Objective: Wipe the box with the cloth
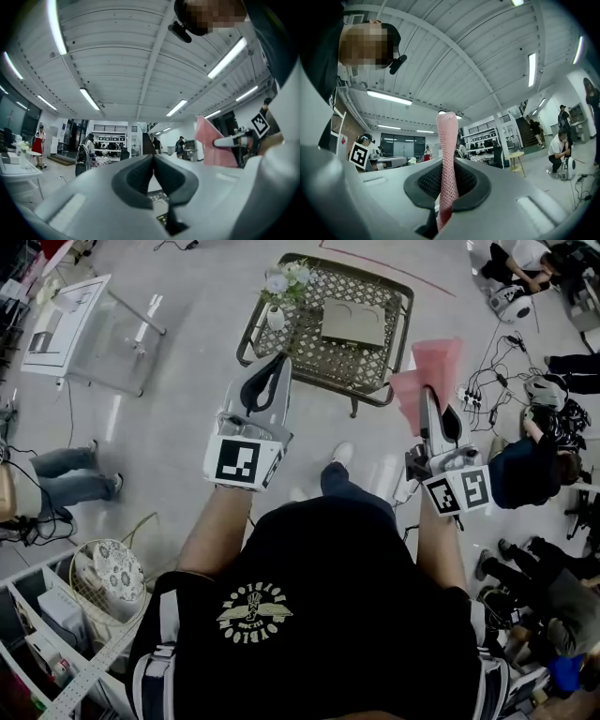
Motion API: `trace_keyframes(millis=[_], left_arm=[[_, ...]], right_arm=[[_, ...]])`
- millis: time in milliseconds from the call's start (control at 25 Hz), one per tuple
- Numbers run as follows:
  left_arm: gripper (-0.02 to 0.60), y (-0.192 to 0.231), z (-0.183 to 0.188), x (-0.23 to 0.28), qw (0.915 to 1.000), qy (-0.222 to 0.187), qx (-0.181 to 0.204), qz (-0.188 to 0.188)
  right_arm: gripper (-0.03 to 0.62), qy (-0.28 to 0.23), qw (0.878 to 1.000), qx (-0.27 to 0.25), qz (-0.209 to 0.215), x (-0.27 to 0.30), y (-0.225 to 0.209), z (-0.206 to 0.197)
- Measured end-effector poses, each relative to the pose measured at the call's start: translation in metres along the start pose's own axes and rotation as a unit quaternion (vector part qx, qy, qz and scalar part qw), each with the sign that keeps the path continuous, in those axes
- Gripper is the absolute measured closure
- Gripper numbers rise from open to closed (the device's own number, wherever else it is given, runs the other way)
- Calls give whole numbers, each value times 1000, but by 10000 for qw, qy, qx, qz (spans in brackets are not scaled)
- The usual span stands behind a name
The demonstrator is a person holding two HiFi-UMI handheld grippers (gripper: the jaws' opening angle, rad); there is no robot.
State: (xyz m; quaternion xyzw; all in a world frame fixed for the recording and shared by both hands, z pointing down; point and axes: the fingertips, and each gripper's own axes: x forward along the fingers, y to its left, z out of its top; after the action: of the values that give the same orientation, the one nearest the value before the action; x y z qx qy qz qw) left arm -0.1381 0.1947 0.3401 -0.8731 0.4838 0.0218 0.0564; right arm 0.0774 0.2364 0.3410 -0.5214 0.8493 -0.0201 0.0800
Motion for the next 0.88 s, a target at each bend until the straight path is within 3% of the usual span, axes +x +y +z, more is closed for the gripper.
trace_keyframes(millis=[600,880], left_arm=[[581,5,-48,130,9987,495,-51,66],[581,-2,-40,182,9986,464,136,204]], right_arm=[[577,372,9983,414,162,76,-111,-30],[577,375,9966,652,342,100,-168,-29]])
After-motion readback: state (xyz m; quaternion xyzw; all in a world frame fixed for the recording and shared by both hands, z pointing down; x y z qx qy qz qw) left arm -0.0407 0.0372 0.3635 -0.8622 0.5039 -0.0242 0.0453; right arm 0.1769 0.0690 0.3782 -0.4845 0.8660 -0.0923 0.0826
